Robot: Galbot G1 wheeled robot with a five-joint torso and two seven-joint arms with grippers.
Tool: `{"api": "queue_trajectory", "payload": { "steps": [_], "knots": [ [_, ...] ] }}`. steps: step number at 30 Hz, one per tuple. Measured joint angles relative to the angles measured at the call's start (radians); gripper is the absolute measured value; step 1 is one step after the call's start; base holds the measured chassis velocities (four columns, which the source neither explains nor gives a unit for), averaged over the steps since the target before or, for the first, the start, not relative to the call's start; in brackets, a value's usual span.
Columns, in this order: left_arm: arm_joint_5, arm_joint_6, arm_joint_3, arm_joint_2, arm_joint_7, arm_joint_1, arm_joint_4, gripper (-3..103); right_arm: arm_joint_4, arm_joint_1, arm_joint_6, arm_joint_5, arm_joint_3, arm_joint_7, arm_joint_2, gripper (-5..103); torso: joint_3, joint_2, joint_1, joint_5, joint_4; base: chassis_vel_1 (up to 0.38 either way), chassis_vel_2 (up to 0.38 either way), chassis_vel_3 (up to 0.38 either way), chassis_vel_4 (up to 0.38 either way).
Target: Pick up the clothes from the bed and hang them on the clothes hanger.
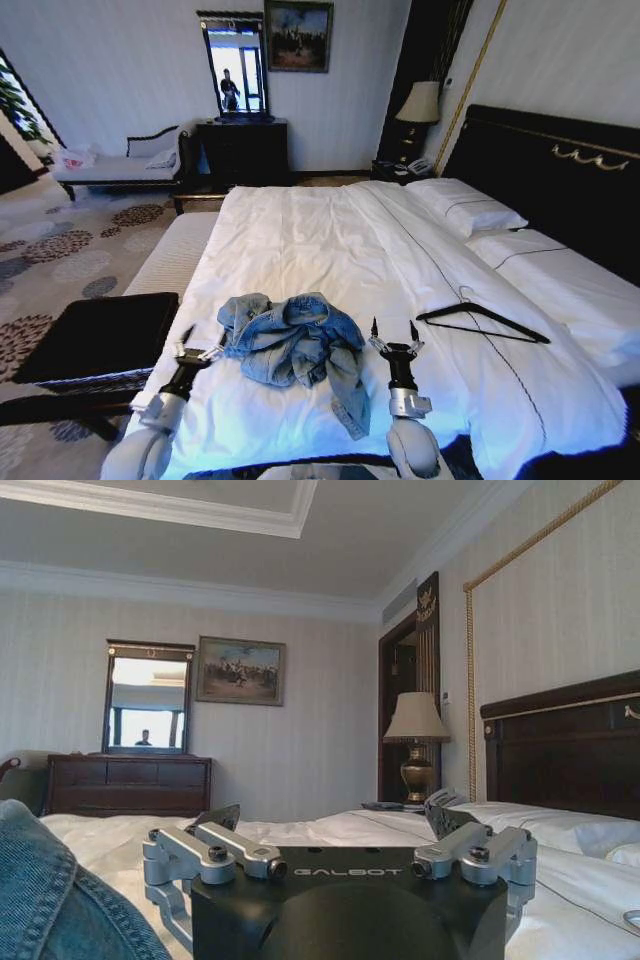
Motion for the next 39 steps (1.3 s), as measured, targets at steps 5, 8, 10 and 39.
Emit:
{"api": "queue_trajectory", "payload": {
  "steps": [5, 8, 10, 39],
  "knots": [
    [-0.01, 0.013, 0.061, 0.035, 0.047, -0.071, 0.075, 100, -0.014, 0.0, 0.001, -0.005, 0.0, 0.001, -0.001, 100, 0.0, 0.0, 0.0, 0.0, 0.0, 0.0, 0.0, 0.0, 0.0],
    [-0.012, 0.017, 0.083, 0.049, 0.047, -0.097, 0.113, 100, -0.02, 0.001, 0.002, -0.008, -0.001, 0.002, 0.0, 100, 0.0, 0.0, 0.0, 0.0001, -0.0001, 0.0, 0.0, 0.0, 0.0],
    [-0.016, 0.019, 0.095, 0.058, 0.045, -0.112, 0.141, 100, -0.025, 0.004, 0.002, -0.011, -0.001, 0.002, 0.001, 100, 0.0, 0.0, 0.0, 0.0, 0.0001, 0.0, 0.0, 0.0, 0.0],
    [0.007, 0.019, 0.103, -0.011, 0.084, -0.18, 0.214, 36, -0.104, 0.046, 0.038, -0.035, -0.02, -0.005, -0.016, 100, 0.0, 0.0, 0.0, 0.0002, 0.0, 0.0, 0.0, 0.0, 0.0]
  ]
}}
